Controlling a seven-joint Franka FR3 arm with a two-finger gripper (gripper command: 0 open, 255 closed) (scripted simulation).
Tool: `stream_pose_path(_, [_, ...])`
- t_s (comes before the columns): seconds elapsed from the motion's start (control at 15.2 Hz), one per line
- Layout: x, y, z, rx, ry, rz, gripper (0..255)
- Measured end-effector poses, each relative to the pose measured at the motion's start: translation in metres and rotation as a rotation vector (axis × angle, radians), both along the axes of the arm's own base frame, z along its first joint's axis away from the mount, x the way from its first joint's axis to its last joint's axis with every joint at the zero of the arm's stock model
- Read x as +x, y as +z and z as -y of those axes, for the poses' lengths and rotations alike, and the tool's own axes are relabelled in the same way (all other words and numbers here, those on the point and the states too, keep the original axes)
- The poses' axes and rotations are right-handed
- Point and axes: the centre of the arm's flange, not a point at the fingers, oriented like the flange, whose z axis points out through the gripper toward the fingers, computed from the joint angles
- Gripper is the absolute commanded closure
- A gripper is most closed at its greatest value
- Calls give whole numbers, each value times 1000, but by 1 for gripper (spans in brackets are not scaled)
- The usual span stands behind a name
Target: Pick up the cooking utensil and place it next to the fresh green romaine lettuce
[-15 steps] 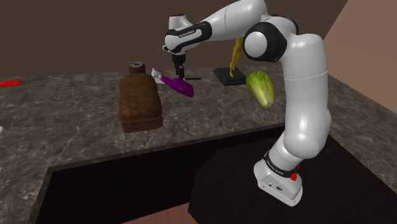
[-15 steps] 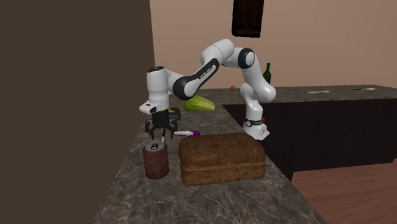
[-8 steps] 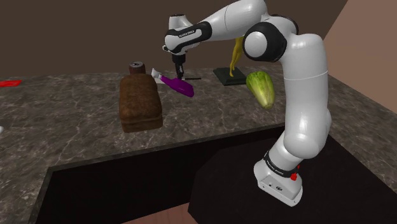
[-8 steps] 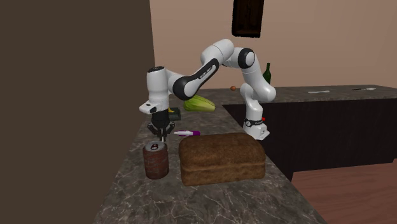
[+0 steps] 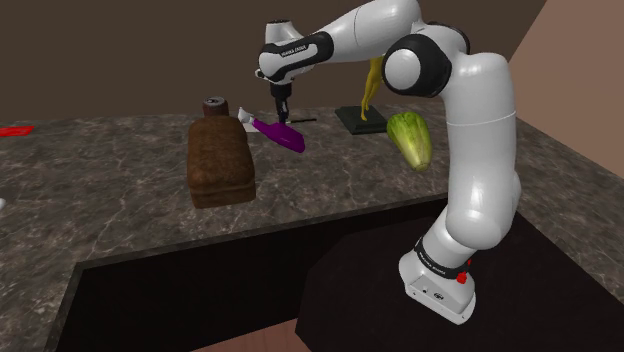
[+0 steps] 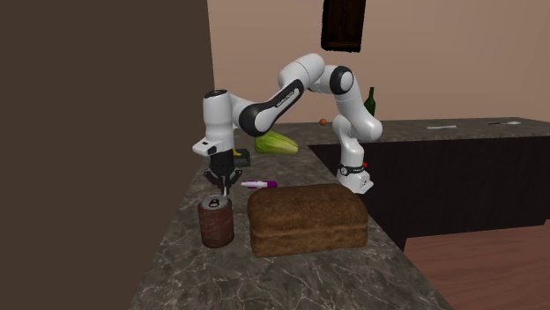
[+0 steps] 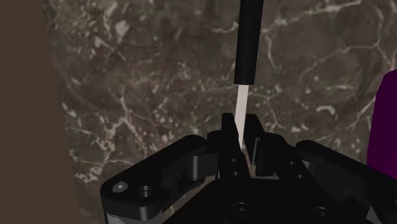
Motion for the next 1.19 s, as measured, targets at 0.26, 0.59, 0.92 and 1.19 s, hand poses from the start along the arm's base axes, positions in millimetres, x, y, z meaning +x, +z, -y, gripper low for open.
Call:
stream_pose_path(0.26, [0,19,0,0,0,0,255])
stream_pose_path(0.59, [0,46,-1,0,0,1,255])
stream_pose_path(0.92, [0,73,0,0,0,1,255])
stream_pose_path(1.19, [-1,94,0,0,0,0,255])
